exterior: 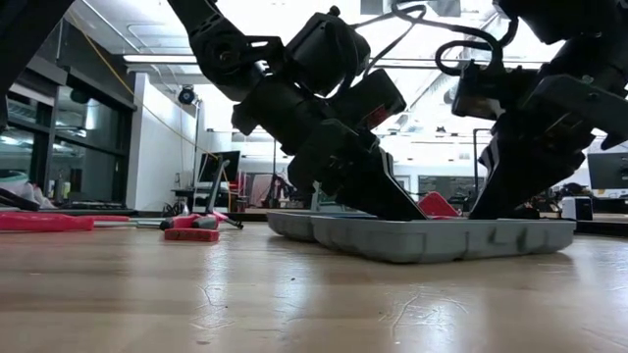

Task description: Prefit tool cases

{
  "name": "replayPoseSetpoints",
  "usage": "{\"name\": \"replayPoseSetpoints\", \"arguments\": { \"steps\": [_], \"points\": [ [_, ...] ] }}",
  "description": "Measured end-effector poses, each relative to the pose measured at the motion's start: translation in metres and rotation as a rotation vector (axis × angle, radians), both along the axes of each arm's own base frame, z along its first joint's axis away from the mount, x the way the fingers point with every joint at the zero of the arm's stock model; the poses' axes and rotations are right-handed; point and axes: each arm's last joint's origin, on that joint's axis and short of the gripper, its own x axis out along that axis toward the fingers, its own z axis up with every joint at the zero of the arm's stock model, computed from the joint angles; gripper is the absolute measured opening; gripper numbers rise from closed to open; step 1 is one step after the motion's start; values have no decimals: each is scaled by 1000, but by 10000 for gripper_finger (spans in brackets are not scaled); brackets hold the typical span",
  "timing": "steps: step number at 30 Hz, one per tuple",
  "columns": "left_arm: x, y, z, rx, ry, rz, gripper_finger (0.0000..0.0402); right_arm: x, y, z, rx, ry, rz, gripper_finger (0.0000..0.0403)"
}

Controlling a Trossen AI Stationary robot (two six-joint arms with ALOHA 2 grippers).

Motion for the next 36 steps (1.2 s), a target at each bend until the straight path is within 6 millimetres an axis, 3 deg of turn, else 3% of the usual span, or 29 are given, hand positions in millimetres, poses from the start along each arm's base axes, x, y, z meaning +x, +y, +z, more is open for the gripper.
{"name": "replayPoseSetpoints", "arguments": {
  "steps": [8, 15, 36],
  "points": [
    [0, 0, 0, 2, 0, 3, 0, -5, 10, 2, 0, -25, -10, 0],
    [0, 0, 1, -5, -6, -5, 0, -9, 14, 16, 35, -64, 19, 0],
    [4, -2, -5, -65, -25, -24, 0, -4, 7, 2, 89, 47, 54, 0]
  ]
}}
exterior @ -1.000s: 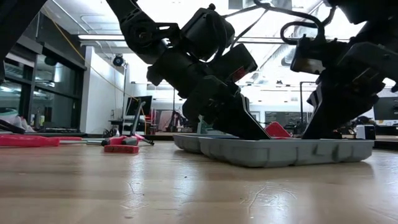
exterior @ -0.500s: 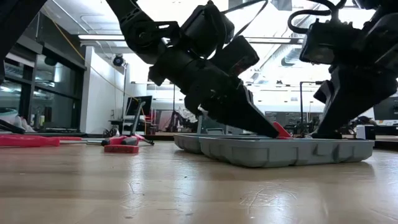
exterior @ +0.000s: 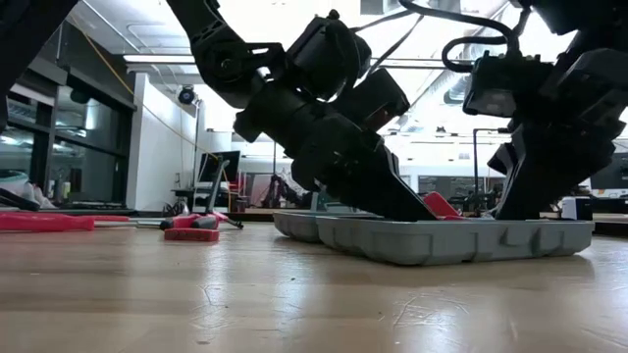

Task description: Prefit tool cases

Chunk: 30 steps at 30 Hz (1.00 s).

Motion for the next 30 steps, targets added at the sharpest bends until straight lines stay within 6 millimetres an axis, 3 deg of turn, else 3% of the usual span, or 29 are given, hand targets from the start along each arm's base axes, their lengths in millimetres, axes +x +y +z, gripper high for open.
{"name": "replayPoseSetpoints", "arguments": {
  "steps": [13, 30],
  "points": [
    [1, -3, 1, -60, -11, -44, 0, -4, 2, 6, -24, -32, -24, 0],
    [1, -2, 1, -49, -11, -28, 0, 8, -9, 12, -11, -111, -7, 0]
  ]
}}
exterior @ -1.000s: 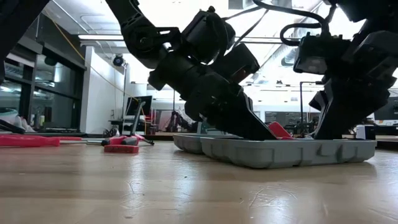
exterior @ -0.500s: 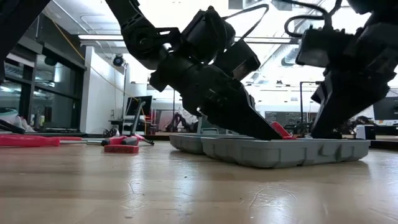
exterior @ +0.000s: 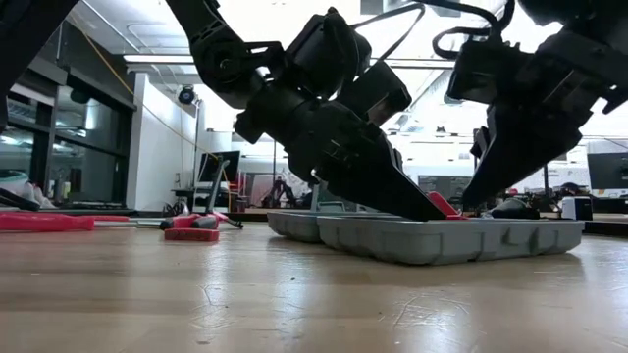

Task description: Prefit tool cases

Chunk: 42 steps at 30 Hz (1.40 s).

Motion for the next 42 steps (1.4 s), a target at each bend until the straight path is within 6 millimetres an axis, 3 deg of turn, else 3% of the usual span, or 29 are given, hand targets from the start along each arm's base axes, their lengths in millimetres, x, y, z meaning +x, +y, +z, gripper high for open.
{"name": "replayPoseSetpoints", "arguments": {
  "steps": [13, 31, 42],
  "points": [
    [0, 0, 0, -1, 2, -2, 0, 12, -3, -16, 42, 15, 26, 0],
    [0, 0, 0, 3, 2, 3, 0, 10, -4, -20, 32, 62, 17, 0],
    [-2, 1, 18, 6, -25, 12, 0, 15, -2, -37, 32, 92, -1, 0]
  ]
}}
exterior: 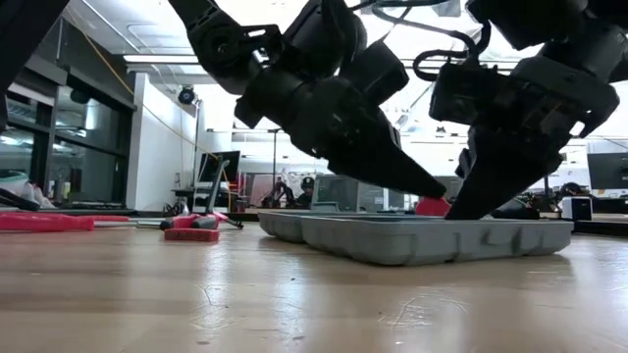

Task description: Prefit tool cases

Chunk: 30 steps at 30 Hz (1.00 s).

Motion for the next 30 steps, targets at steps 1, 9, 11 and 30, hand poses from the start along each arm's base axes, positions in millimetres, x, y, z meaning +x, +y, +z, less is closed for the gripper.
{"name": "replayPoseSetpoints", "arguments": {
  "steps": [1, 9, 11, 30],
  "points": [
    [0, 0, 1, 0, -1, 2, 0, 1, 0, -1, 4, -5, -2, 0],
    [-3, -2, -4, -11, 64, 14, 0, 2, 1, -2, 9, -16, -6, 0],
    [-3, -2, -4, -8, 61, 17, 0, 2, 1, -2, 9, -16, -6, 0],
    [0, -7, -21, 40, 102, -6, 0, 3, -3, -3, 30, -6, -15, 0]
  ]
}}
